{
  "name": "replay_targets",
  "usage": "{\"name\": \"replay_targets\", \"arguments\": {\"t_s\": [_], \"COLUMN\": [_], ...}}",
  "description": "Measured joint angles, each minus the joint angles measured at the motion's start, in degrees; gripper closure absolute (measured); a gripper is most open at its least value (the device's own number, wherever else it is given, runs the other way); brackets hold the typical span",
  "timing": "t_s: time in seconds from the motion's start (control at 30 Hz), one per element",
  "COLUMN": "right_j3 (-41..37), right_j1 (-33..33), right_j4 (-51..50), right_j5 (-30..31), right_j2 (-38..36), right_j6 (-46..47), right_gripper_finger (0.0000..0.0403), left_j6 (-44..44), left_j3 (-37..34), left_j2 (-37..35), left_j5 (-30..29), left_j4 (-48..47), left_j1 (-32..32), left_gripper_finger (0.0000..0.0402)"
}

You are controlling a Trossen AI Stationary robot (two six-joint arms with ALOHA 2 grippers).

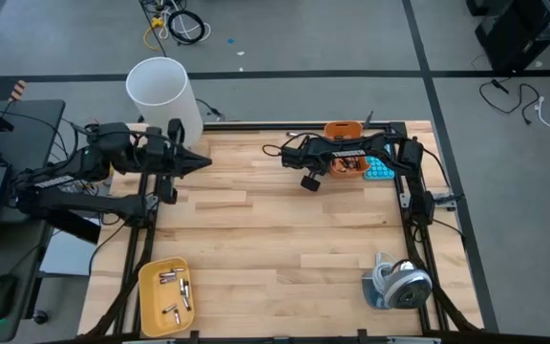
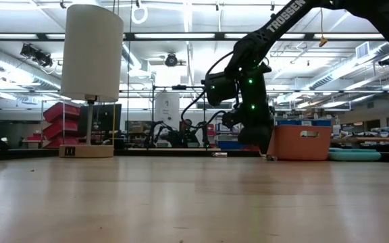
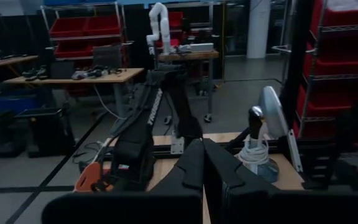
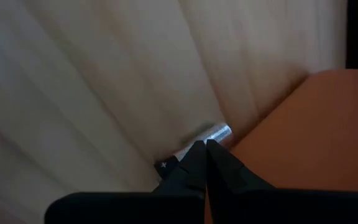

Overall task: Sort batteries
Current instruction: Put the silver battery into the yellow bin

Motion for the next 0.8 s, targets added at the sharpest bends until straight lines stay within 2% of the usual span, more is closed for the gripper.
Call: {"name": "replay_targets", "arguments": {"t_s": [0.3,0.5,0.8], "right_j3": [-0.19,-4.83,-2.44], "right_j1": [1.09,1.21,3.78], "right_j4": [-3.01,4.28,10.17], "right_j5": [2.18,-0.21,-1.66], "right_j2": [0.00,-0.17,0.03], "right_j6": [-1.42,-3.12,-6.80], "right_gripper_finger": [0.0403,0.0403,0.0403], "left_j6": [0.11,-0.02,0.17], "left_j3": [0.00,0.00,0.00], "left_j2": [0.00,0.00,0.00], "left_j5": [-2.55,-2.55,-4.37], "left_j4": [-1.13,-0.96,-1.16], "left_j1": [-2.31,-3.78,-4.14], "left_gripper_finger": [0.0402,0.0402,0.0402]}}
